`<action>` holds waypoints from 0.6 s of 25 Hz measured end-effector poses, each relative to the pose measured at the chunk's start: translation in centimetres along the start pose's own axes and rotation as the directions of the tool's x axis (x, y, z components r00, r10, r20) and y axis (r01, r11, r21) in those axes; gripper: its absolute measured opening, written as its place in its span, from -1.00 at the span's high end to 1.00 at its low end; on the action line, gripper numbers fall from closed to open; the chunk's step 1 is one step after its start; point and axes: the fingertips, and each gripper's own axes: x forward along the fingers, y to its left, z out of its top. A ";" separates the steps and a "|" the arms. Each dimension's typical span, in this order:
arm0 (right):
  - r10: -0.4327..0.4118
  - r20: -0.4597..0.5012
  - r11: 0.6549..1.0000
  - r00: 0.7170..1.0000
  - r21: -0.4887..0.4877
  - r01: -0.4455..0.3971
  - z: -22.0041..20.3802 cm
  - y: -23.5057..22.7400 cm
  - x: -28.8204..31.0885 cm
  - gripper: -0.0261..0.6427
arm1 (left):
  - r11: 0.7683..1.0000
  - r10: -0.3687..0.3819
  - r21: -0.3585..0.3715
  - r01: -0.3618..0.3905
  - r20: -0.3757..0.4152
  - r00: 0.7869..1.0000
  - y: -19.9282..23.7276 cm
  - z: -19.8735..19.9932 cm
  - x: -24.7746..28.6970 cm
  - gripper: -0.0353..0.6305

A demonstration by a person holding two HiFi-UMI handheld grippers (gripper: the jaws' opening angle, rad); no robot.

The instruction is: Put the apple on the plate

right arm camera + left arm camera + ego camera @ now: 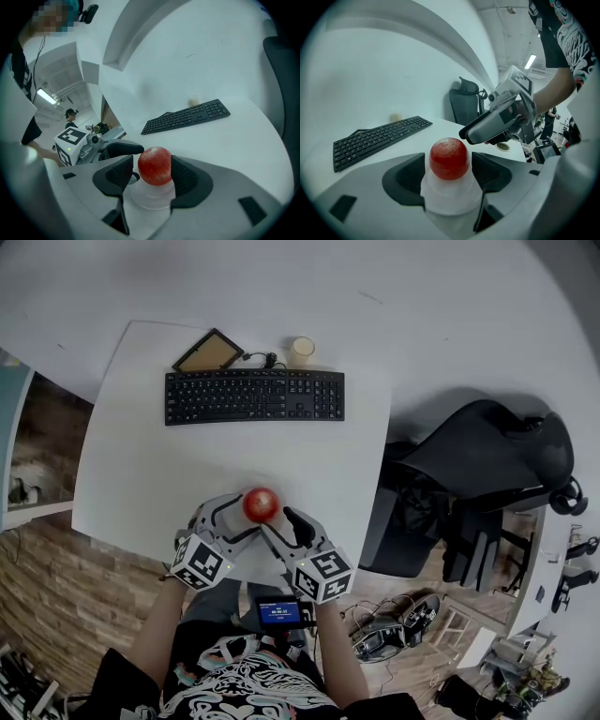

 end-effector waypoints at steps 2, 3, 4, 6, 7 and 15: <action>-0.011 0.010 1.000 1.000 -0.005 0.011 0.2 -0.1 -0.4 0.12 | 1.000 0.009 -0.004 -0.009 0.008 1.000 0.1 0.2 -0.2 -0.03; -0.014 0.015 1.000 1.000 -0.008 0.014 0.4 -0.2 -0.5 0.12 | 1.000 0.013 -0.009 -0.013 0.014 1.000 0.1 0.4 -0.3 -0.03; -0.016 0.021 1.000 1.000 -0.010 0.016 0.6 -0.1 -0.7 0.12 | 1.000 0.016 -0.015 -0.016 0.021 1.000 0.2 0.5 -0.4 -0.03; -0.020 0.030 1.000 0.999 -0.016 0.020 0.8 0.0 -0.9 0.12 | 0.999 0.022 -0.034 -0.020 0.037 0.999 0.4 0.8 -0.7 -0.03; -0.020 0.032 1.000 0.999 -0.020 0.021 0.9 0.1 -1.0 0.12 | 0.999 0.027 -0.044 -0.025 0.044 0.999 0.5 0.8 -0.9 -0.03; -0.009 0.053 0.996 0.999 -0.092 0.014 1.2 0.8 -1.8 0.13 | 0.986 0.119 -0.131 -0.101 0.142 0.983 2.2 3.0 -2.8 0.05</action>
